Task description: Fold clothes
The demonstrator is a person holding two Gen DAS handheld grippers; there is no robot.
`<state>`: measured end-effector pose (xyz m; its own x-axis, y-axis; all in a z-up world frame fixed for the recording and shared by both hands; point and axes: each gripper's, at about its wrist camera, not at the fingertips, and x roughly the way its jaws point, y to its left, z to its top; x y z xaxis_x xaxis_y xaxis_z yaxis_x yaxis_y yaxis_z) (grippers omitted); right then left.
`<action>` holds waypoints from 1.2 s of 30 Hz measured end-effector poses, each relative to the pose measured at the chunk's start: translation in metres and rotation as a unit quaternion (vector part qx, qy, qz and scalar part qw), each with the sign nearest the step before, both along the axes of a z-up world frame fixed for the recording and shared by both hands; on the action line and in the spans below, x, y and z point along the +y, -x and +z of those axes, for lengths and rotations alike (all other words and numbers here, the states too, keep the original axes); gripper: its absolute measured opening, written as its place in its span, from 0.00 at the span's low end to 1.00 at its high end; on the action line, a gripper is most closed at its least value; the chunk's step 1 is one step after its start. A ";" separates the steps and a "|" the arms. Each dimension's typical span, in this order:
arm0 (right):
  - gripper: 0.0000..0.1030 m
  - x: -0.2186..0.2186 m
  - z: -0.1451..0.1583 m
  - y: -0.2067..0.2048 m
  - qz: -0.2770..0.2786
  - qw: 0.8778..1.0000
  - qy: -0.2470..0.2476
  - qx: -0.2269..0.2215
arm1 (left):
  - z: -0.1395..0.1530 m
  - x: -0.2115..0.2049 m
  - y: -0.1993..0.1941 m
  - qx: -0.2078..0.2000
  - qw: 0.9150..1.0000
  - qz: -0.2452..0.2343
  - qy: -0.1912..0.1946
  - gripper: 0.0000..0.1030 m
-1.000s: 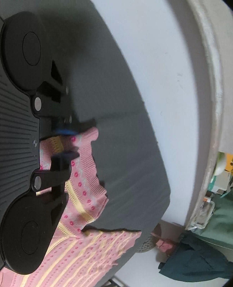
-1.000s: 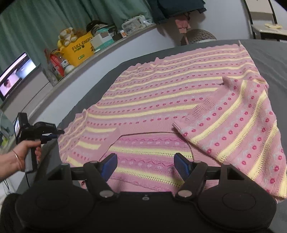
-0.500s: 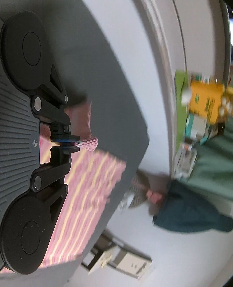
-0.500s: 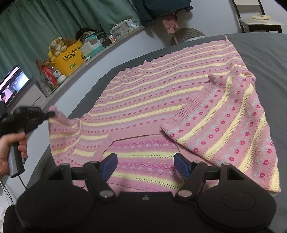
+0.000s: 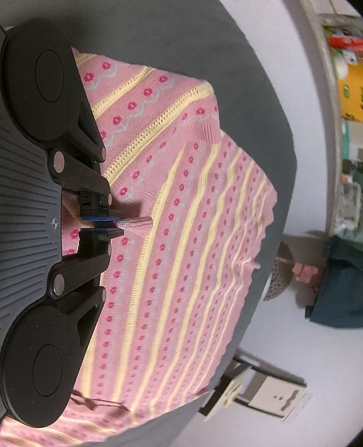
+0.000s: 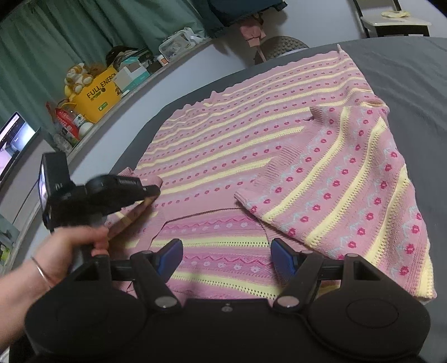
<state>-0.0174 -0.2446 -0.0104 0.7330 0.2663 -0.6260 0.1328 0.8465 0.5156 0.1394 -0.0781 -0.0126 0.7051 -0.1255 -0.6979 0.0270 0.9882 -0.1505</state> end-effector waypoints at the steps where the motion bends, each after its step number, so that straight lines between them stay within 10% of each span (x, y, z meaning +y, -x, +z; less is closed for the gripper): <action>1: 0.67 0.000 -0.001 0.000 -0.001 1.000 0.000 0.000 | 0.000 -0.002 0.003 -0.007 1.000 -0.008 -0.006 0.04; 8: 0.67 0.001 -0.001 -0.002 0.004 1.000 -0.006 -0.009 | 0.016 0.010 0.036 -0.024 0.998 -0.057 0.006 0.18; 13: 0.64 0.003 0.005 -0.015 0.020 0.997 -0.059 -0.033 | 0.046 0.031 0.084 -0.079 0.995 -0.053 -0.033 0.93; 20: 0.53 0.044 0.011 -0.086 0.077 0.995 -0.038 -0.054 | 0.046 0.062 0.102 -0.049 0.990 -0.035 -0.128 0.93; 29: 0.40 0.075 -0.025 -0.179 0.043 0.995 -0.086 0.035 | 0.028 0.078 0.099 -0.009 0.978 -0.063 -0.199 0.93; 36: 0.05 0.082 -0.041 -0.190 0.033 0.994 -0.094 0.035 | 0.019 0.087 0.095 0.006 0.973 -0.059 -0.222 0.93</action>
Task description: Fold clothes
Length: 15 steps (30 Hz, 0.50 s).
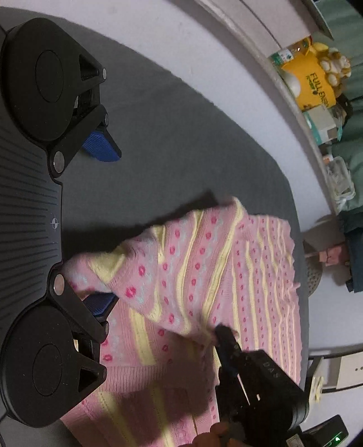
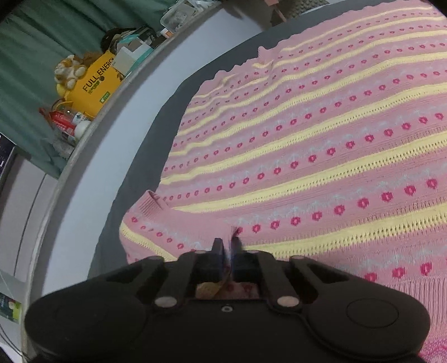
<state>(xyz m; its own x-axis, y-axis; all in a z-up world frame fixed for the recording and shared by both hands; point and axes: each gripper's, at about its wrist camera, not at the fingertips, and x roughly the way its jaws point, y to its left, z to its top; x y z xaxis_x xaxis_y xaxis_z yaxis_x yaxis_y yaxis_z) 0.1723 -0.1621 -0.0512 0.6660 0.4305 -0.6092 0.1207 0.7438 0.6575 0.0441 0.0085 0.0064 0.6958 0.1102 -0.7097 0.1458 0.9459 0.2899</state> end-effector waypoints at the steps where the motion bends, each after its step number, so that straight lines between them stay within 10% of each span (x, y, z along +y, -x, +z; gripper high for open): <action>1: 0.05 -0.001 0.003 0.003 -0.008 1.000 -0.001 -0.009 | 0.000 0.002 0.001 0.000 1.000 0.004 -0.003 0.93; 15: 0.05 -0.007 0.004 0.026 -0.032 0.997 0.073 -0.012 | 0.003 0.001 0.005 0.004 1.000 0.007 -0.030 0.93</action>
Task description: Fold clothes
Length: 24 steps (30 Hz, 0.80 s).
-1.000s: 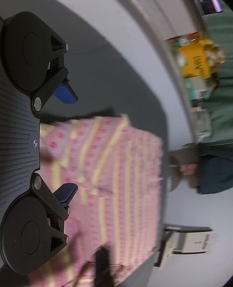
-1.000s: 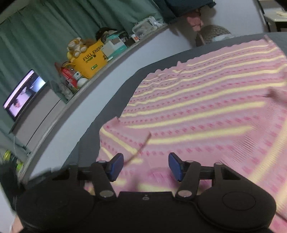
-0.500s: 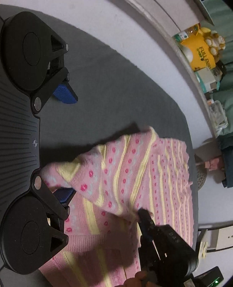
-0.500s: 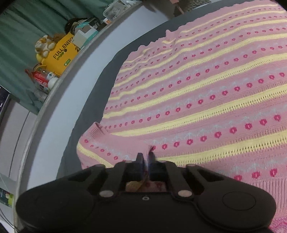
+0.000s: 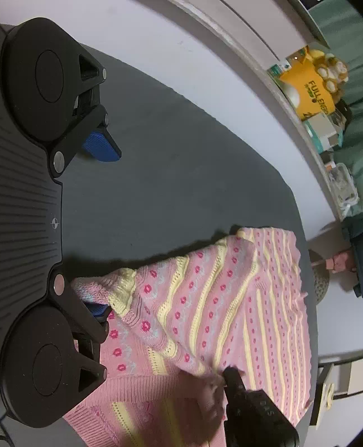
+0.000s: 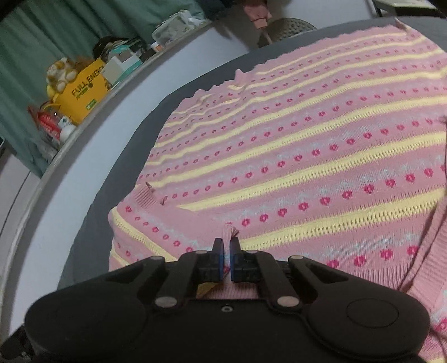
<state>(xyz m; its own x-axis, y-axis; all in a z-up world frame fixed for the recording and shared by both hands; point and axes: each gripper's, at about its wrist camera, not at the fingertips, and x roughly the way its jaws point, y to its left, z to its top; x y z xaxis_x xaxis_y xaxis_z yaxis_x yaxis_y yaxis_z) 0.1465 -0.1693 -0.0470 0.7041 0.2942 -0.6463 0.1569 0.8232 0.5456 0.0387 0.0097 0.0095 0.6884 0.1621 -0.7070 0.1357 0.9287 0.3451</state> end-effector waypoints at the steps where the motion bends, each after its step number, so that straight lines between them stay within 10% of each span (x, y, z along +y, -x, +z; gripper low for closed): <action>1: 0.05 0.001 0.001 0.000 0.003 1.000 0.005 0.000 | 0.003 -0.001 0.001 -0.006 1.000 -0.004 0.004 0.93; 9: 0.05 0.005 0.008 -0.003 0.033 0.998 0.053 -0.003 | 0.029 -0.001 0.009 -0.055 0.987 -0.073 0.129 0.93; 19: 0.08 0.001 0.011 -0.006 0.075 0.995 0.066 0.004 | 0.023 0.012 -0.014 -0.044 0.917 -0.123 0.378 0.93; 24: 0.27 -0.004 0.025 -0.011 0.069 0.993 0.100 0.009 | -0.006 0.013 -0.026 0.012 0.924 -0.085 0.373 0.93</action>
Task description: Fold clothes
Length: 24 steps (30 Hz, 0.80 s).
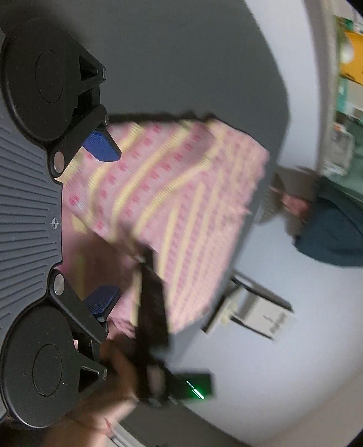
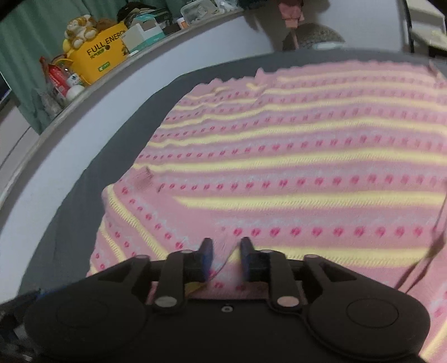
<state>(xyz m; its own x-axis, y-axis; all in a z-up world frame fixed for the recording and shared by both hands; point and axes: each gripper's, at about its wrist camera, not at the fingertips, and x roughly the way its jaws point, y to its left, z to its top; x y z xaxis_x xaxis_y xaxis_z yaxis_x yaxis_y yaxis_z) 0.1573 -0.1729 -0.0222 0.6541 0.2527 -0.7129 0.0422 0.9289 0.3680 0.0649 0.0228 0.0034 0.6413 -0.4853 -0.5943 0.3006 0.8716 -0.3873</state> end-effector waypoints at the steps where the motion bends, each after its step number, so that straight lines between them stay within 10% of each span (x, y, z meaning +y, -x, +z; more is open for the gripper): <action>1: 0.30 0.001 0.006 -0.003 0.004 1.000 0.012 -0.009 | -0.004 -0.001 -0.001 0.009 1.000 0.002 -0.007 0.93; 15: 0.44 0.078 0.033 -0.092 0.174 0.984 0.038 0.001 | -0.017 -0.031 0.001 0.009 0.992 -0.066 -0.102 0.93; 24: 0.47 0.067 0.010 -0.112 0.138 0.990 -0.015 0.022 | -0.016 -0.035 0.008 -0.002 0.988 -0.084 -0.133 0.93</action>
<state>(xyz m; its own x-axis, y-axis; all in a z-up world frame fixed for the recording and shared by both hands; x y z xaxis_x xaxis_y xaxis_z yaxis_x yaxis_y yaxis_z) 0.2694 -0.1063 -0.0123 0.5256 0.4384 -0.7291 -0.1950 0.8963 0.3983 0.0568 -0.0123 -0.0122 0.5682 -0.4121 -0.7123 0.4509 0.8800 -0.1495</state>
